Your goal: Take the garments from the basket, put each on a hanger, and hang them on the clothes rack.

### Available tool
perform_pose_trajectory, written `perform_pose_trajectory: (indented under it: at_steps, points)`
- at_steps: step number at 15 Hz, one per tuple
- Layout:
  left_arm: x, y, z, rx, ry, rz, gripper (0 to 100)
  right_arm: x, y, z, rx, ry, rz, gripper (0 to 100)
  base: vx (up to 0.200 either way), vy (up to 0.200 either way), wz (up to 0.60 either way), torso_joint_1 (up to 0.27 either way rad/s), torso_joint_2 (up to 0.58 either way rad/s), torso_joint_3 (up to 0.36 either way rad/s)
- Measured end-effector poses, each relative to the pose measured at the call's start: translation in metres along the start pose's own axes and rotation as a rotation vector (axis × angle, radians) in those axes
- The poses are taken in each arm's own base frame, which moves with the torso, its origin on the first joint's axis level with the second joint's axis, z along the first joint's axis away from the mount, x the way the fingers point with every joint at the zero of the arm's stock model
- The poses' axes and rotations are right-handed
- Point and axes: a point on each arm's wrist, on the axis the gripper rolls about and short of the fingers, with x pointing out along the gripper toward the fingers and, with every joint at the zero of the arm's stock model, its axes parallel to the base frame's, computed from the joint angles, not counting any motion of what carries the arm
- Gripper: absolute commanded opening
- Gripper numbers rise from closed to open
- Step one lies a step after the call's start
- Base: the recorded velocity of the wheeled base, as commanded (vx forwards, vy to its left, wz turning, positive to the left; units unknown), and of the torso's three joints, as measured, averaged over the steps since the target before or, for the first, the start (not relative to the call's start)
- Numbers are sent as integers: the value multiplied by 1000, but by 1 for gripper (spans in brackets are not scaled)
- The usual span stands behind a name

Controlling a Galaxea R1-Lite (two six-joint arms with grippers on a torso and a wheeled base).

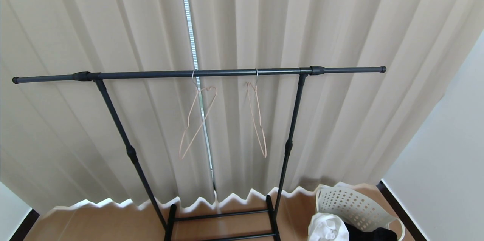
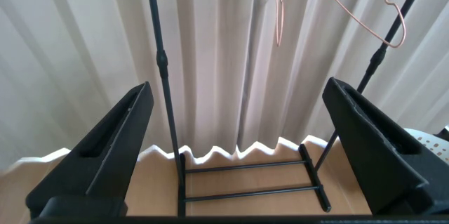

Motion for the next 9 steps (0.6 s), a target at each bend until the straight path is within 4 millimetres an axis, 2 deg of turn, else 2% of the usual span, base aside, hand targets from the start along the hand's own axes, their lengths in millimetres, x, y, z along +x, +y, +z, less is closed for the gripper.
perform_pose_trajectory:
  at_steps: [9]
  points:
    - [0, -1, 0, 0, 0, -24, 100, 0, 0, 0, -10, 1, 14, 100, 0, 0, 0, 0, 0, 0]
